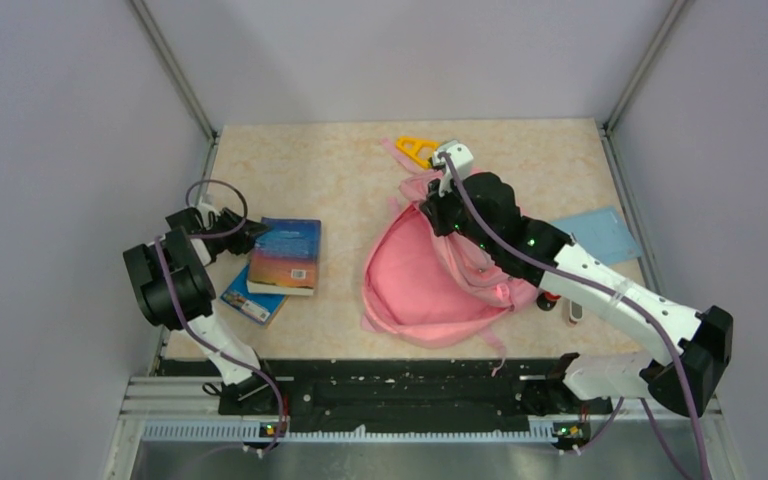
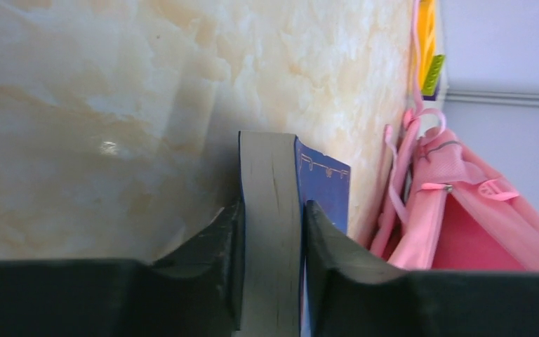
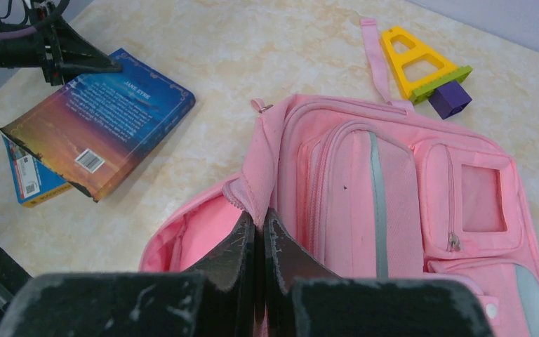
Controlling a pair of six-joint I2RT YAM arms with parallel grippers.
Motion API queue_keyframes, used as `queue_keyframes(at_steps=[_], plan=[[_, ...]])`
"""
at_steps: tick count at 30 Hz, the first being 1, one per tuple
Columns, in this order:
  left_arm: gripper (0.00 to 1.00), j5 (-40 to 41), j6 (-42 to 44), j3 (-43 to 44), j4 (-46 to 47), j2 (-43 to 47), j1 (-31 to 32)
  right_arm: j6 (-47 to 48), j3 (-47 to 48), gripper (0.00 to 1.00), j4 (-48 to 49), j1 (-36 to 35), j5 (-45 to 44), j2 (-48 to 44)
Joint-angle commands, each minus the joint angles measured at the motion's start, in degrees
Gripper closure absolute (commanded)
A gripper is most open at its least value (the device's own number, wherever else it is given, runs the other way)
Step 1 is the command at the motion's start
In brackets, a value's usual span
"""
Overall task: Pack the student bag
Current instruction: Pick up the book from the center of the board.
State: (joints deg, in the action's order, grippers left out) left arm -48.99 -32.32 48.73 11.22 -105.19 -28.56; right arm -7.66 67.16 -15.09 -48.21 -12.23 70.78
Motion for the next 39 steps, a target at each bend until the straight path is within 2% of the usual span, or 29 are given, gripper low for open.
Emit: queue_keyframes(at_steps=[1, 5, 6, 12, 18, 23, 25, 28, 33, 39], plan=[[0.76, -1.91, -2.18, -1.41, 5.2, 3.19, 0.12, 0.69, 3.83, 1.0, 2.32, 0.74, -1.85, -2.97], [0.97, -2.9, -5.95, -3.52, 9.22, 8.14, 0.1, 1.16, 4.08, 1.0, 1.76, 0.74, -2.25, -3.34], [0.99, -3.01, -6.87, -3.98, 9.8, 9.66, 0.08, 1.36, 4.24, 1.0, 1.54, 0.72, -2.28, -3.37], [1.0, -3.25, -10.41, -7.1, 11.1, 21.97, 0.16, 2.65, 5.05, 1.0, 0.57, 0.74, -3.08, -4.32], [1.0, 1.57, -5.92, -2.89, -6.58, 38.85, 3.85, 4.79, 7.88, 1.0, -2.08, 0.74, -3.44, -4.85], [1.0, 4.24, -8.98, -1.37, -10.82, 51.67, 12.65, 6.11, 10.43, 1.0, -4.37, 0.74, -3.46, -5.03], [1.0, 8.8, -9.04, 0.06, -15.5, 56.01, 17.56, 6.06, 11.15, 1.0, -4.63, 0.73, -3.79, -4.87], [1.0, 14.06, -11.29, 0.91, -16.15, 61.09, 24.25, 5.35, 11.9, 1.0, -4.86, 0.72, -3.8, -4.31], [1.0, 17.4, -17.85, -0.98, -10.18, 64.55, 34.69, 4.08, 12.02, 1.0, -4.23, 0.74, -3.57, -4.0], [1.0, 24.57, -23.85, -5.6, 0.17, 62.3, 47.67, 3.0, 13.49, 1.0, -3.83, 0.74, -2.44, -3.04]])
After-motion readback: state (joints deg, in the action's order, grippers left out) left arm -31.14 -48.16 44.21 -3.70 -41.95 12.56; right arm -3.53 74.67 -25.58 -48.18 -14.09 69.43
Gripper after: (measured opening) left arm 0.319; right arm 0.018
